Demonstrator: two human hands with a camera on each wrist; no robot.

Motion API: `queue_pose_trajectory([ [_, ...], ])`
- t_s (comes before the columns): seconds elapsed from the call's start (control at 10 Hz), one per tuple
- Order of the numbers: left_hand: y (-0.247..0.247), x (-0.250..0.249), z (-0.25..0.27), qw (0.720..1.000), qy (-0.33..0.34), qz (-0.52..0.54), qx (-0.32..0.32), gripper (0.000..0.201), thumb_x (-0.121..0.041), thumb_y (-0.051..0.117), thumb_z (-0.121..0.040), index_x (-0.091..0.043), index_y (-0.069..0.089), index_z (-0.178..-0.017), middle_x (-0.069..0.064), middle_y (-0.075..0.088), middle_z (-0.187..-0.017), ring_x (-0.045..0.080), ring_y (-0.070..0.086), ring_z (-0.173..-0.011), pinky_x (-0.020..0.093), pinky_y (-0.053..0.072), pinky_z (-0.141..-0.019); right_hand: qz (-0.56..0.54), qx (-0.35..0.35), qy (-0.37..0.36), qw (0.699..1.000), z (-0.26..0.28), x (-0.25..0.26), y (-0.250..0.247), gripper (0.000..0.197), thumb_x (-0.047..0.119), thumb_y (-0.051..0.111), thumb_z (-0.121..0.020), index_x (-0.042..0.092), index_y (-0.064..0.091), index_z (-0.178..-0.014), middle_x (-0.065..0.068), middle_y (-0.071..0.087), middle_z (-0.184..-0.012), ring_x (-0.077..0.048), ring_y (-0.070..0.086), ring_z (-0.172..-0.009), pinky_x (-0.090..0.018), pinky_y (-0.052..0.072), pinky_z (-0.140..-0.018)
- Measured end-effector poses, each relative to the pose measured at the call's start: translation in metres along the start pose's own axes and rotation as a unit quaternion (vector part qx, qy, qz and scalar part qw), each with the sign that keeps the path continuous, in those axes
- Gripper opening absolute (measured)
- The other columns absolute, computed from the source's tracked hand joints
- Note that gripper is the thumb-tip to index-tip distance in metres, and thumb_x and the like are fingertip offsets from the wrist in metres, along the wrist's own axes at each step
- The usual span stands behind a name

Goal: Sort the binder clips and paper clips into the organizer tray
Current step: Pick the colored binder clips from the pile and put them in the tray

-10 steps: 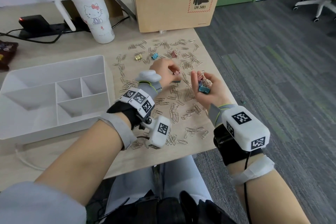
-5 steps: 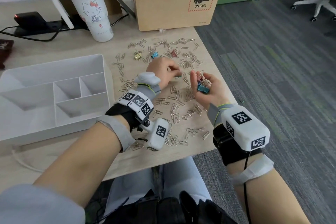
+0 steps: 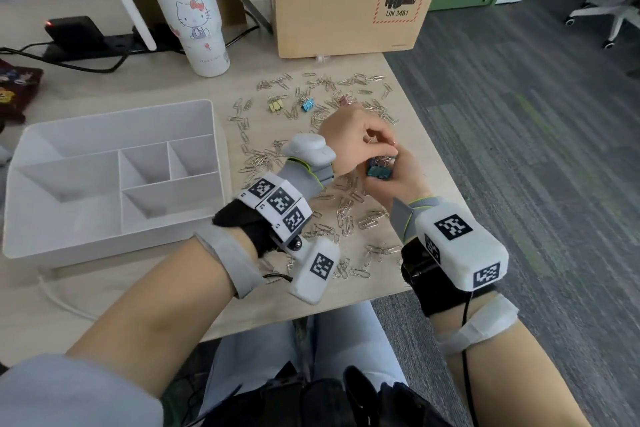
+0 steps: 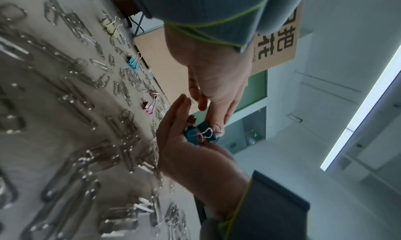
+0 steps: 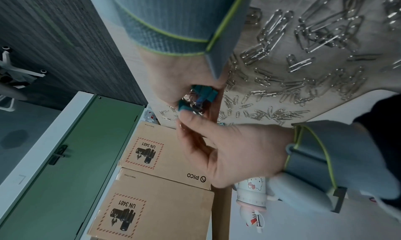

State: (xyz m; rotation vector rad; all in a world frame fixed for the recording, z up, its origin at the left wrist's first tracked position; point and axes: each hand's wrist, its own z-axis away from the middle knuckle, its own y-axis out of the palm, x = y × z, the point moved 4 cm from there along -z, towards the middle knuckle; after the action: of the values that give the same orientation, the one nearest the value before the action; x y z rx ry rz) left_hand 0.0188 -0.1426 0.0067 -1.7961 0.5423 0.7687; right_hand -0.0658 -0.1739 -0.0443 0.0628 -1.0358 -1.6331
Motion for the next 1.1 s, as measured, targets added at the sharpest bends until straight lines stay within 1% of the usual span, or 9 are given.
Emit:
queue_pose_trajectory([
  [0.1,0.007,0.001,-0.001,1.000,0.016,-0.017,-0.001,0.015,-0.024,0.074,-0.073,-0.013,0.075,-0.082,0.004,0.073,-0.083,0.013,0.041,-0.081,0.025,0.035,-0.067,0.155,0.060,-0.056,0.984,0.001,0.003,-0.001,0.021,-0.004,0.053,-0.080,0.004,0.058,-0.098,-0.002,0.063,-0.075,-0.008,0.060,-0.068,-0.001,0.043,-0.050],
  [0.2,0.011,0.001,-0.008,1.000,0.008,-0.029,0.008,0.015,-0.026,0.075,-0.072,-0.014,0.074,-0.081,0.003,0.072,-0.081,0.014,0.046,-0.082,0.023,0.033,-0.067,0.156,0.057,-0.038,0.985,-0.008,0.003,-0.002,0.014,-0.002,0.047,-0.089,0.008,0.054,-0.095,0.004,0.060,-0.070,0.000,0.057,-0.063,0.000,0.043,-0.050],
  [0.3,0.011,0.004,-0.014,0.999,-0.015,-0.016,0.037,0.018,-0.028,0.078,-0.070,-0.016,0.073,-0.081,0.003,0.072,-0.079,0.008,0.056,-0.073,0.022,0.041,-0.067,-0.027,0.029,0.022,0.999,-0.018,-0.002,-0.008,0.035,0.010,0.025,-0.102,0.011,0.045,-0.074,0.001,0.054,-0.045,-0.008,0.053,-0.039,-0.015,0.046,-0.041],
  [0.4,0.005,0.007,-0.024,0.998,-0.031,0.035,0.032,0.024,-0.030,0.078,-0.069,-0.013,0.072,-0.084,0.001,0.069,-0.078,-0.004,0.057,-0.066,0.015,0.044,-0.068,-0.055,0.021,0.036,0.998,-0.021,0.005,-0.010,0.031,0.014,0.034,-0.100,0.007,0.053,-0.076,-0.005,0.060,-0.059,-0.015,0.060,-0.053,-0.022,0.051,-0.042],
  [0.5,-0.009,0.015,-0.031,0.996,-0.050,0.072,-0.030,0.018,-0.026,0.073,-0.077,-0.012,0.072,-0.088,0.003,0.071,-0.082,0.001,0.057,-0.066,0.014,0.047,-0.067,-0.164,0.027,0.092,0.982,-0.016,0.013,-0.005,0.023,0.014,0.049,-0.093,-0.002,0.061,-0.082,-0.007,0.060,-0.085,-0.021,0.061,-0.081,-0.033,0.056,-0.044],
  [0.6,-0.020,0.032,-0.033,0.991,-0.080,0.030,-0.104,0.015,-0.022,0.070,-0.079,-0.012,0.072,-0.090,0.006,0.073,-0.089,0.010,0.057,-0.072,0.030,0.052,-0.073,-0.186,0.047,0.107,0.976,-0.016,0.020,-0.007,0.021,0.014,0.051,-0.091,-0.003,0.060,-0.085,-0.004,0.058,-0.090,-0.021,0.061,-0.084,-0.035,0.059,-0.050],
  [0.7,-0.014,0.051,-0.036,0.987,-0.143,-0.044,-0.062,0.028,-0.030,0.073,-0.076,-0.011,0.069,-0.097,0.004,0.071,-0.096,0.011,0.060,-0.081,0.019,0.043,-0.070,-0.192,0.046,0.107,0.974,-0.018,0.024,-0.009,0.021,0.014,0.052,-0.092,-0.004,0.060,-0.085,-0.010,0.061,-0.080,-0.024,0.063,-0.078,-0.037,0.058,-0.049],
  [0.8,-0.005,0.065,-0.033,0.980,-0.183,-0.072,-0.028,0.035,-0.036,0.075,-0.073,-0.012,0.069,-0.097,0.004,0.071,-0.098,0.018,0.064,-0.090,0.023,0.045,-0.075,-0.194,0.028,0.094,0.976,-0.022,0.025,-0.013,0.021,0.012,0.051,-0.092,-0.006,0.061,-0.086,-0.011,0.061,-0.079,-0.024,0.062,-0.079,-0.037,0.057,-0.047],
  [1.1,0.000,0.079,-0.024,0.975,-0.207,-0.071,-0.051,0.020,-0.030,0.070,-0.078,-0.010,0.069,-0.079,0.002,0.065,-0.076,0.014,0.053,-0.069,0.021,0.031,-0.052,-0.225,0.041,0.097,0.969,-0.024,0.021,-0.015,0.022,0.012,0.048,-0.093,-0.005,0.059,-0.083,-0.011,0.057,-0.078,-0.023,0.061,-0.074,-0.041,0.060,-0.065],
])
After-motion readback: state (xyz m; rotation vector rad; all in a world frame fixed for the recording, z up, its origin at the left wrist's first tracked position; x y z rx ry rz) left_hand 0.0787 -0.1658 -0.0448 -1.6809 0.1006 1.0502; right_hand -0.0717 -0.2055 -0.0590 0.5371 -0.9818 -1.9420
